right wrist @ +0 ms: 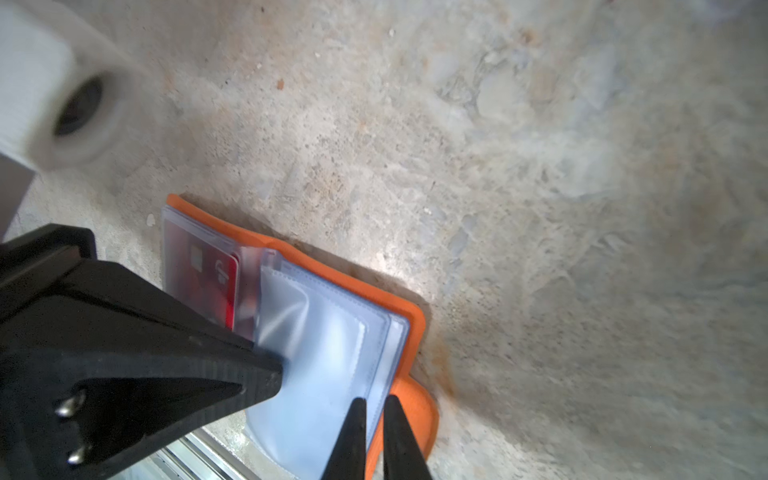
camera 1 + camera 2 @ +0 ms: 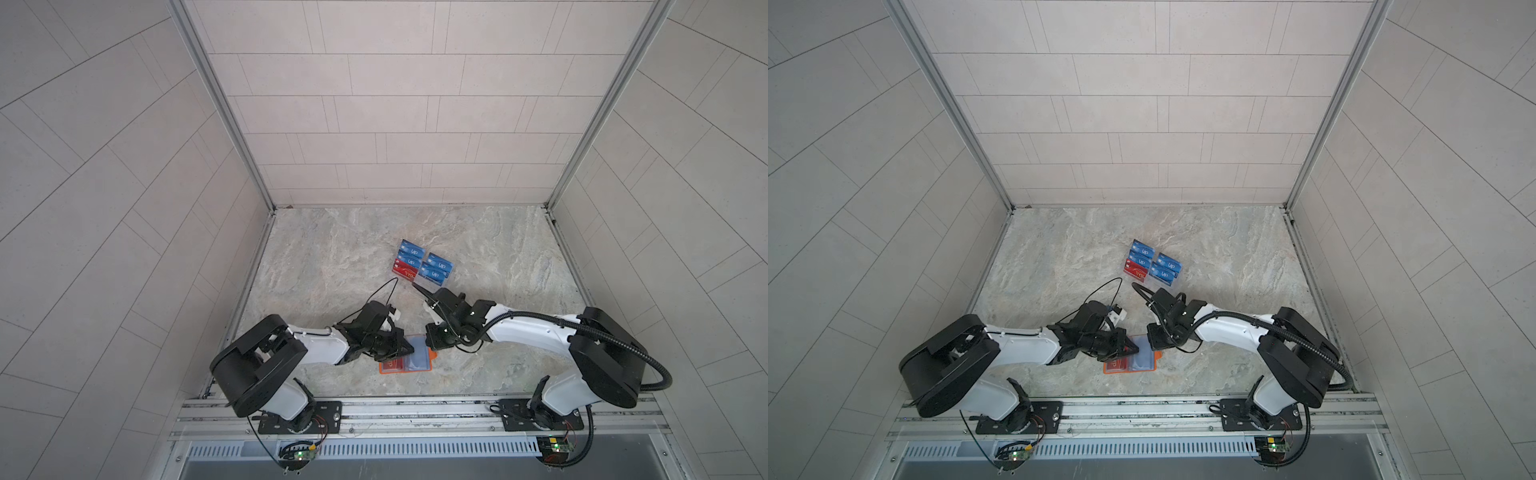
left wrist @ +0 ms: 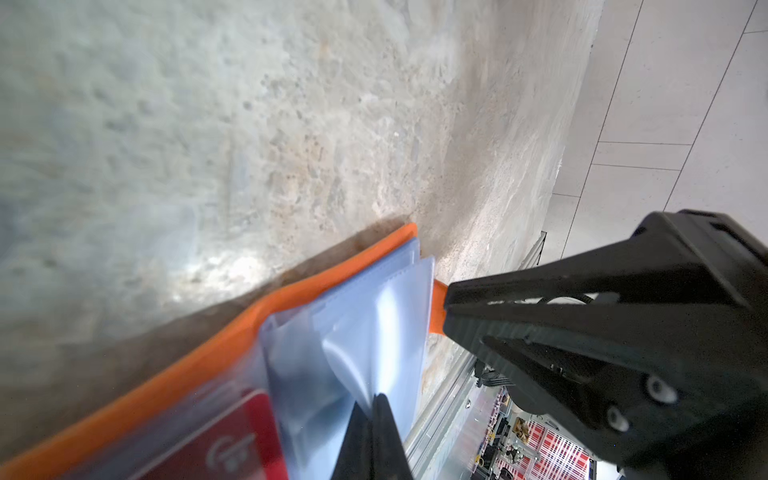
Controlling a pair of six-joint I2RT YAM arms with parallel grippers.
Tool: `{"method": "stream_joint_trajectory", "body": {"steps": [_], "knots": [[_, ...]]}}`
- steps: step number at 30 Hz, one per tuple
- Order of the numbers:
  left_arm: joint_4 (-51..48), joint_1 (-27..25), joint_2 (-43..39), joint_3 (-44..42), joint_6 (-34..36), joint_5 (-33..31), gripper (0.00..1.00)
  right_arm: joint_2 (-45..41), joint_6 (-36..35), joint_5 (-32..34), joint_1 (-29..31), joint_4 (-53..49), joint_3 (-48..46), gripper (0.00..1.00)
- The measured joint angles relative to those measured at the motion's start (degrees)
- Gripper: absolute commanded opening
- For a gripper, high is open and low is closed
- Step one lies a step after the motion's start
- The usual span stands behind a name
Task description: Put the credit cards into the card holder
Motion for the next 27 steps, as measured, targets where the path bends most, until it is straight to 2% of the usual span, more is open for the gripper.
{"method": "stream_joint_trajectory", "body": {"steps": [12, 24, 27], "knots": [[1.7, 0.0, -0.9, -1.3, 0.3, 0.1, 0.0, 0.0, 0.3, -1.5, 0.0, 2.6, -1.8, 0.14], [2.4, 0.0, -1.0, -1.6, 0.3, 0.5, 0.0, 0.8, 1.1, -7.6, 0.0, 9.2, -3.8, 0.14], [2.4, 0.0, -1.0, -1.6, 0.3, 0.5, 0.1, 0.8, 1.2, -9.0, 0.0, 10.1, -3.9, 0.14]]}}
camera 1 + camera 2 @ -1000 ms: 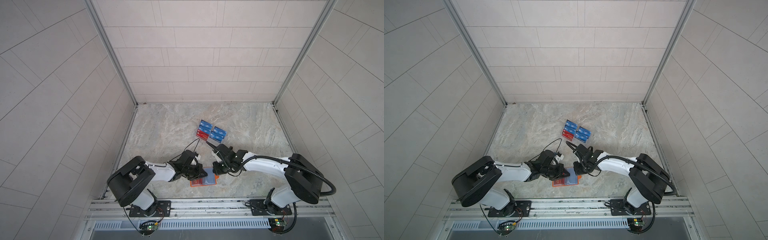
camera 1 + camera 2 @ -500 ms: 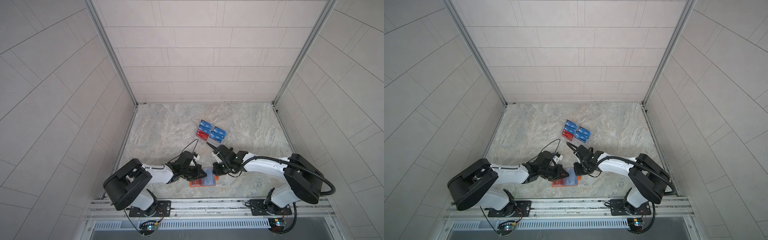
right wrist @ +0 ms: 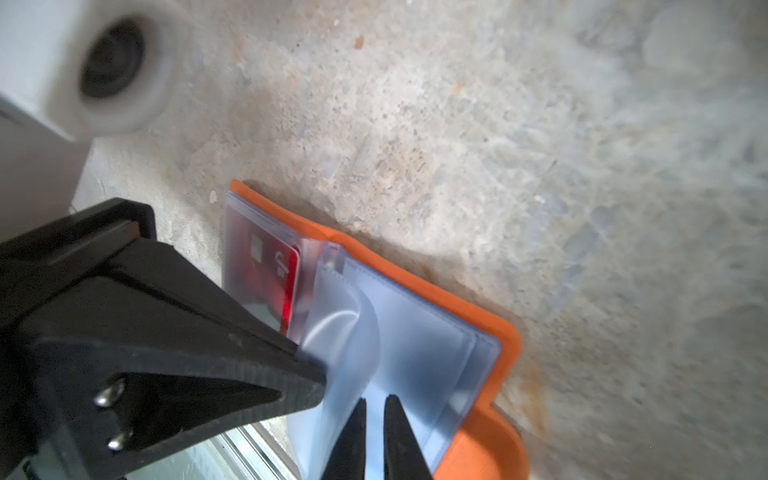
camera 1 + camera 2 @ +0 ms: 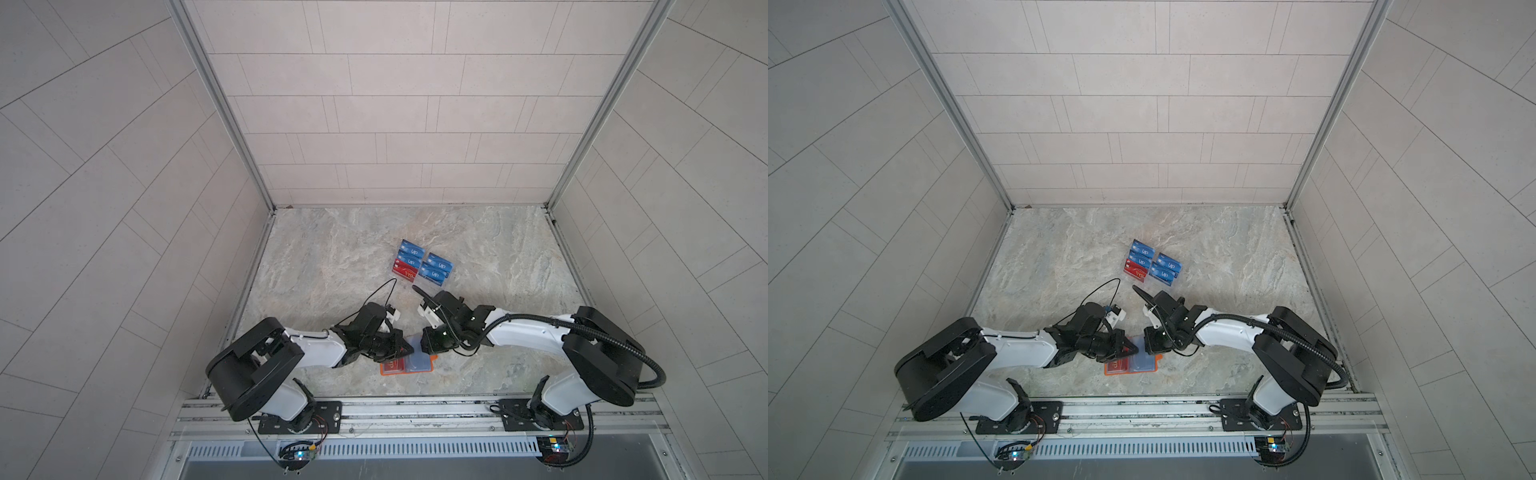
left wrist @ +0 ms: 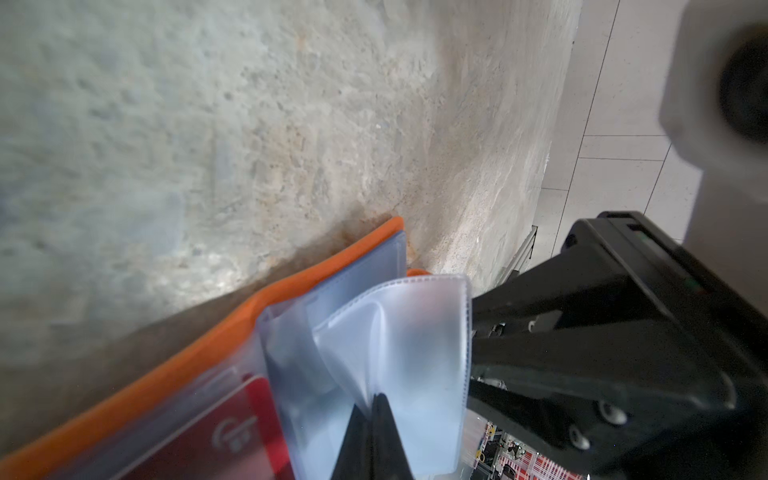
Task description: Put the credit cards into the card holder
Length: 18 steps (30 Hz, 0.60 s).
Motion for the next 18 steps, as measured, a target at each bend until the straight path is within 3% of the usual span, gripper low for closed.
{"method": "stream_joint_trajectory", "body": {"steps": [1, 8, 12, 18], "knots": [[0.0, 0.0, 0.0, 0.0, -0.1, 0.1, 0.13, 0.0, 0.0, -0.4, 0.0, 0.3, 0.0, 0.14], [-0.7, 0.0, -1.4, 0.0, -0.8, 0.7, 0.54, 1.5, 0.3, -2.5, 0.0, 2.4, -0.2, 0.14], [-3.1, 0.0, -5.2, 0.1, -0.2, 0.5, 0.59, 2.0, 0.4, -3.4, 0.2, 3.0, -0.3, 0.14], [-11.3, 0.7, -13.1, 0.2, 1.2, -0.4, 0.58, 2.0, 0.5, -4.3, 0.8, 4.0, -0.3, 0.14]]}}
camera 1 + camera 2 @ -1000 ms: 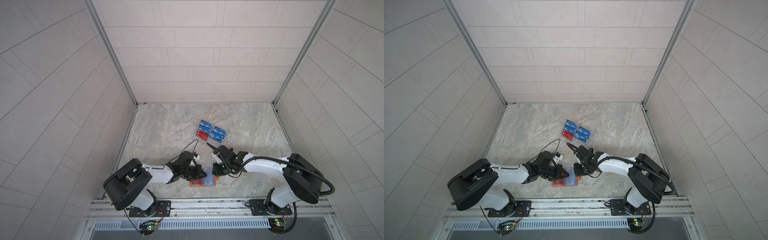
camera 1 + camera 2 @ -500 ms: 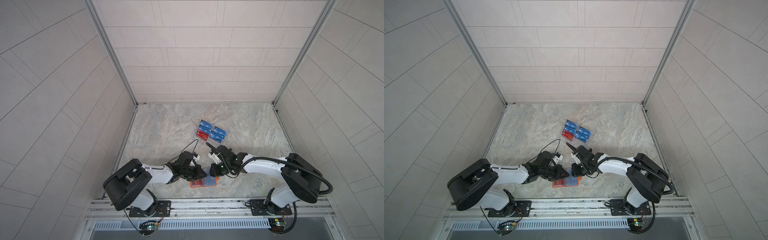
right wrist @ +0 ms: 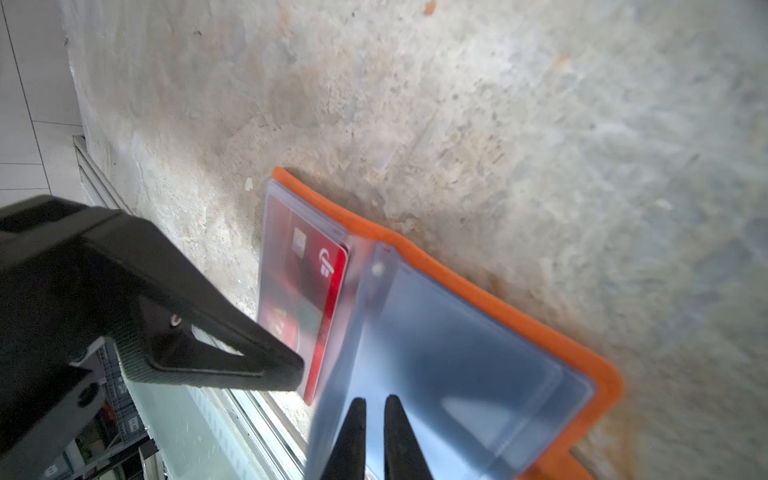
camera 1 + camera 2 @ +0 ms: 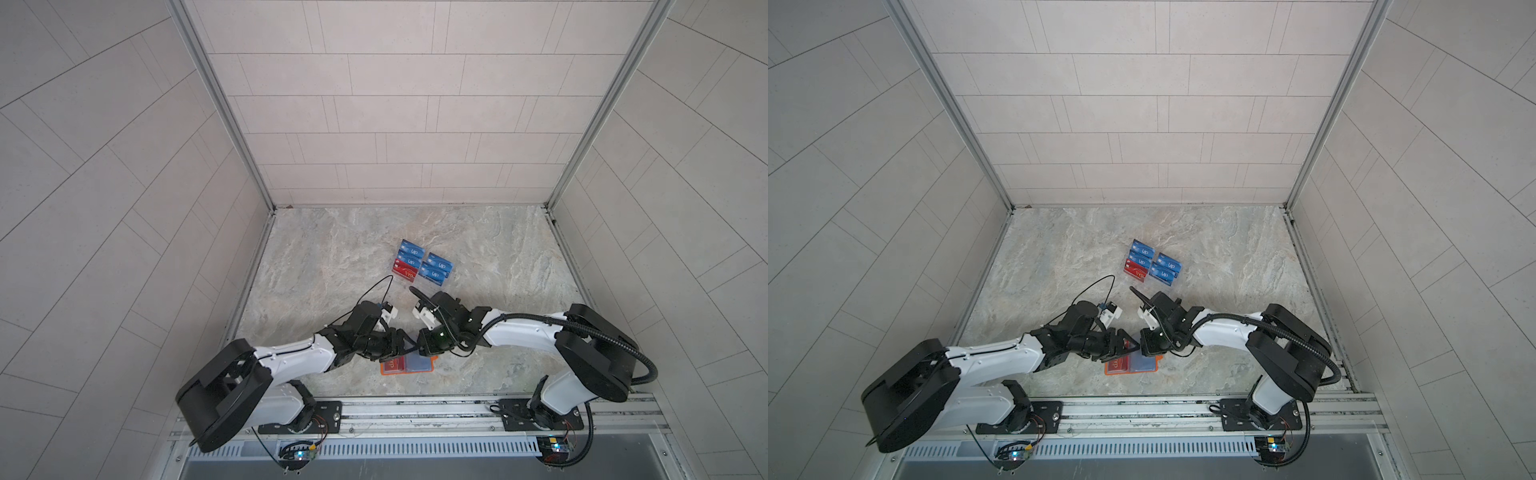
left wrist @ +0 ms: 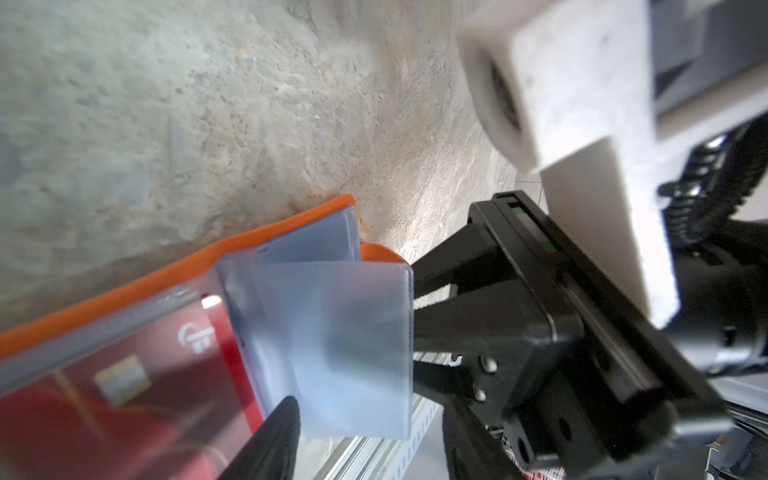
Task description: Put the credit cards into the card holder
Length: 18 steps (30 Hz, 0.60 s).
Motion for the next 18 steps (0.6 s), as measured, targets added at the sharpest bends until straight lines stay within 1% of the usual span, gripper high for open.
{"method": "stream_joint_trajectory", "body": {"steps": [2, 5, 8, 12, 14, 18], "knots": [[-4.6, 1.5, -4.3, 0.0, 1.1, -0.5, 0.57, 0.1, 0.0, -0.3, 0.5, 0.0, 0.4, 0.14], [-11.1, 6.1, -10.5, 0.0, 2.9, -2.6, 0.53, 1.7, 0.0, -0.8, 1.5, 0.9, 2.1, 0.14], [-17.6, 9.5, -14.3, 0.2, 4.7, -6.0, 0.47, 4.5, 0.0, -1.2, 2.5, 1.9, 4.0, 0.1], [-22.8, 9.9, -14.8, 0.2, 5.3, -8.7, 0.42, 6.9, -0.3, -1.1, 3.1, 2.2, 5.4, 0.1], [-23.5, 9.7, -14.9, 0.1, 5.1, -9.2, 0.38, 7.8, -0.6, -1.0, 3.2, 1.8, 6.2, 0.09], [-22.9, 7.4, -13.9, 0.1, 4.6, -9.6, 0.36, 8.5, -0.9, -0.1, 3.2, 0.9, 7.7, 0.08]]}}
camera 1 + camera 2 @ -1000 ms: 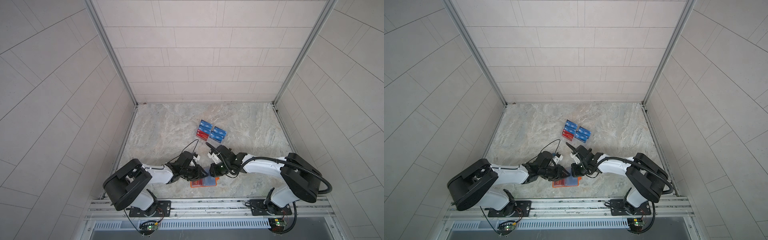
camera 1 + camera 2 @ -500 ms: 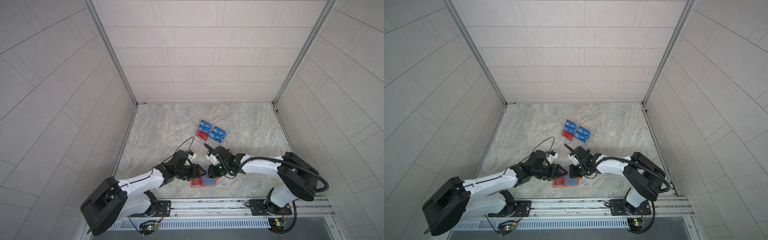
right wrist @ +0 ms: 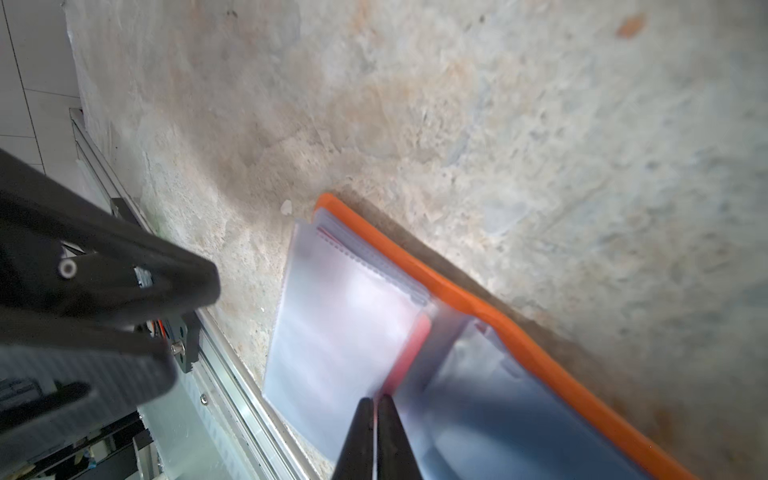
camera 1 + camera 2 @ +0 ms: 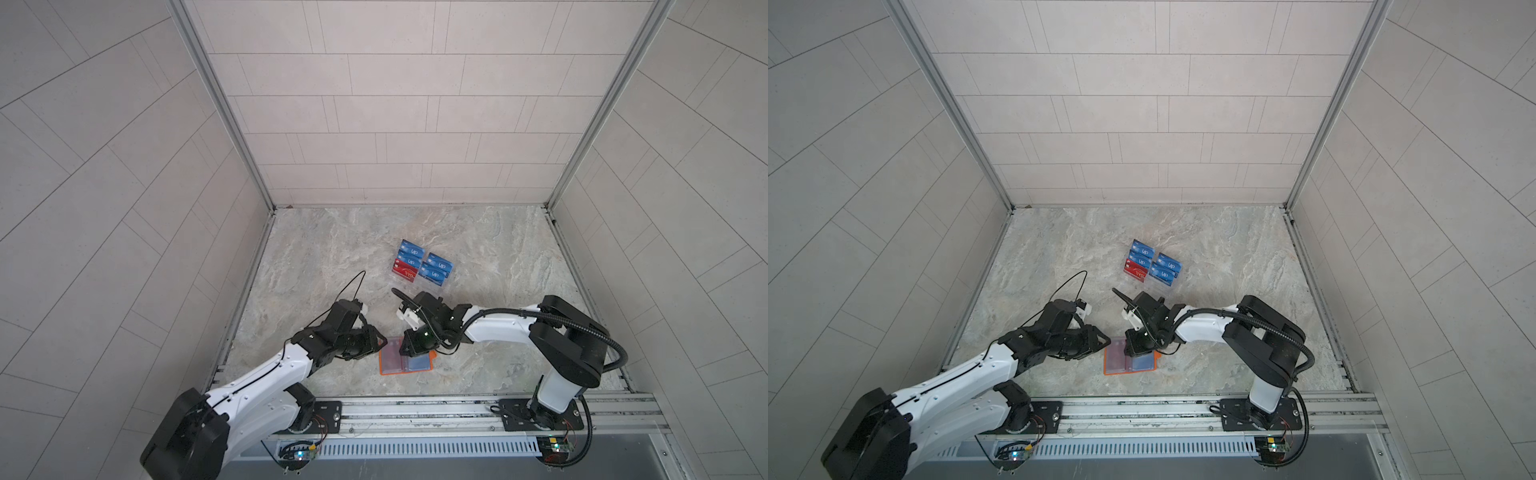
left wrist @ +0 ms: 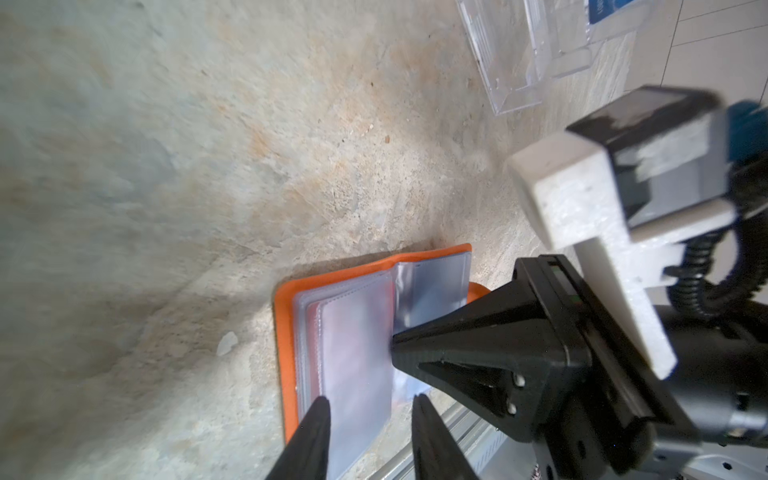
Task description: Put the credit cards into the card holder
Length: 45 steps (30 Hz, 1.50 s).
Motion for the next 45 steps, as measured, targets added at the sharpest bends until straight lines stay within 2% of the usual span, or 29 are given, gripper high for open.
{"method": "stream_joint_trajectory", "body": {"steps": [7, 12, 16, 20, 24, 27, 33, 38, 45], "knots": [[4.2, -6.0, 9.2, 0.0, -1.8, -1.1, 0.32, 0.1, 0.9, 2.4, -0.1, -1.2, 0.8, 0.06], [3.6, -6.4, 10.6, 1.0, -1.0, -2.5, 0.32, 0.1, 0.9, 3.5, -0.7, -3.5, 2.1, 0.07], [2.4, -6.4, 10.6, 1.5, 0.0, -3.8, 0.33, -0.7, -0.5, 4.2, -3.0, -7.3, 4.9, 0.11], [1.9, -6.4, 10.9, 1.9, 0.9, -4.2, 0.33, -0.8, -5.2, 4.8, -8.0, -13.5, 12.9, 0.17], [1.9, -6.4, 12.3, 3.0, 1.6, -4.2, 0.34, 1.3, -11.6, 5.0, -13.4, -20.2, 24.6, 0.2], [1.9, -6.4, 12.6, 3.2, 2.0, -4.2, 0.34, 6.9, -16.9, 6.2, -15.9, -25.2, 36.3, 0.21], [1.4, -6.4, 12.1, 3.2, 2.3, -4.6, 0.35, 18.8, -25.0, 9.5, -16.4, -34.9, 53.8, 0.24], [1.1, -6.4, 11.9, 3.2, 2.3, -4.9, 0.36, 24.7, -29.1, 12.9, -16.7, -40.9, 61.1, 0.25], [1.2, -6.4, 11.9, 3.2, 2.3, -4.7, 0.37, 26.0, -33.3, 15.5, -18.5, -45.1, 64.9, 0.25]]}}
